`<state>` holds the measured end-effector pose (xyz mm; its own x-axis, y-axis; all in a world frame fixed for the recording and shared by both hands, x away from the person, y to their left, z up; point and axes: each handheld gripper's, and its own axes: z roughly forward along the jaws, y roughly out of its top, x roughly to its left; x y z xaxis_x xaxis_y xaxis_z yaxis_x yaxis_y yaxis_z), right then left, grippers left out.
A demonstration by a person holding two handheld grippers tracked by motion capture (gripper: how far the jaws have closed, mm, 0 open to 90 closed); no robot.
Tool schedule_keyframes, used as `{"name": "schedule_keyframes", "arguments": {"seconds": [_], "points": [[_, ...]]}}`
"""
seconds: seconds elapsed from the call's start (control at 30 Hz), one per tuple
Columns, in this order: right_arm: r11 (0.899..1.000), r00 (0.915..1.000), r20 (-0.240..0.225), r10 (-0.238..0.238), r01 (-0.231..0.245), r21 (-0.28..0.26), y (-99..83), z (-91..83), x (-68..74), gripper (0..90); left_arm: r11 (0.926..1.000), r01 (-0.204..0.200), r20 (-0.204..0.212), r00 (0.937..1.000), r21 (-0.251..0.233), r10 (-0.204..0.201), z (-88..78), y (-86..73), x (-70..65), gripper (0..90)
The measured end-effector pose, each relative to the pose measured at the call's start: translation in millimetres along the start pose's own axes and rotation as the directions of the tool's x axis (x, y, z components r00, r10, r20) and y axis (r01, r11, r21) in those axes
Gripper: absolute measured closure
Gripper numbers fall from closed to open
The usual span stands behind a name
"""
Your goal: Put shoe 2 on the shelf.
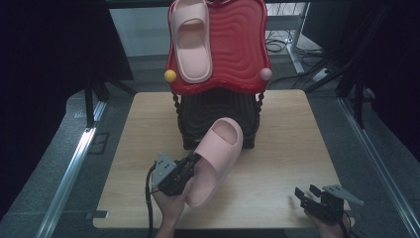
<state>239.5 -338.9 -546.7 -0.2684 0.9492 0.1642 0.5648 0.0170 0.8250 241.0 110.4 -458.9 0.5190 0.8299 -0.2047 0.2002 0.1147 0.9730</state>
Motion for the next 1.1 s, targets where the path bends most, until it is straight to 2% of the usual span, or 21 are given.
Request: {"name": "schedule_keyframes", "arguments": {"seconds": [0.27, 0.47, 0.73, 0.9, 1.1], "points": [[1.000, 1.0000, 0.000, 0.003, -0.003, -0.009, 0.7, -0.3, 0.0, 36.9, 0.9996, -0.015, 0.020, 0.9997, -0.024, 0.015, 5.3, 13.5, -2.1, 85.4], [1.000, 1.0000, 0.000, 0.004, -0.004, -0.008, 0.7, -0.1, 0.0, 36.9, 0.9975, -0.038, 0.020, 0.9990, -0.060, 0.039, 13.8, 33.8, -3.4, 85.4], [1.000, 1.0000, 0.000, 0.010, -0.010, -0.009, 0.5, 0.3, -0.2, 36.9, 0.9934, -0.033, 0.018, 0.9992, -0.110, 0.035, 25.2, 56.4, -4.4, 85.5], [1.000, 1.0000, -0.002, 0.008, -0.008, -0.004, 0.3, 0.3, 0.1, 36.9, 0.9906, -0.035, 0.012, 0.9993, -0.132, 0.037, 29.2, 65.7, -5.3, 85.4], [1.000, 1.0000, -0.001, 0.006, -0.006, -0.005, 0.0, 1.2, 0.4, 36.8, 0.9888, -0.051, 0.010, 0.9985, -0.140, 0.053, 30.5, 68.6, -5.9, 85.4]]}}
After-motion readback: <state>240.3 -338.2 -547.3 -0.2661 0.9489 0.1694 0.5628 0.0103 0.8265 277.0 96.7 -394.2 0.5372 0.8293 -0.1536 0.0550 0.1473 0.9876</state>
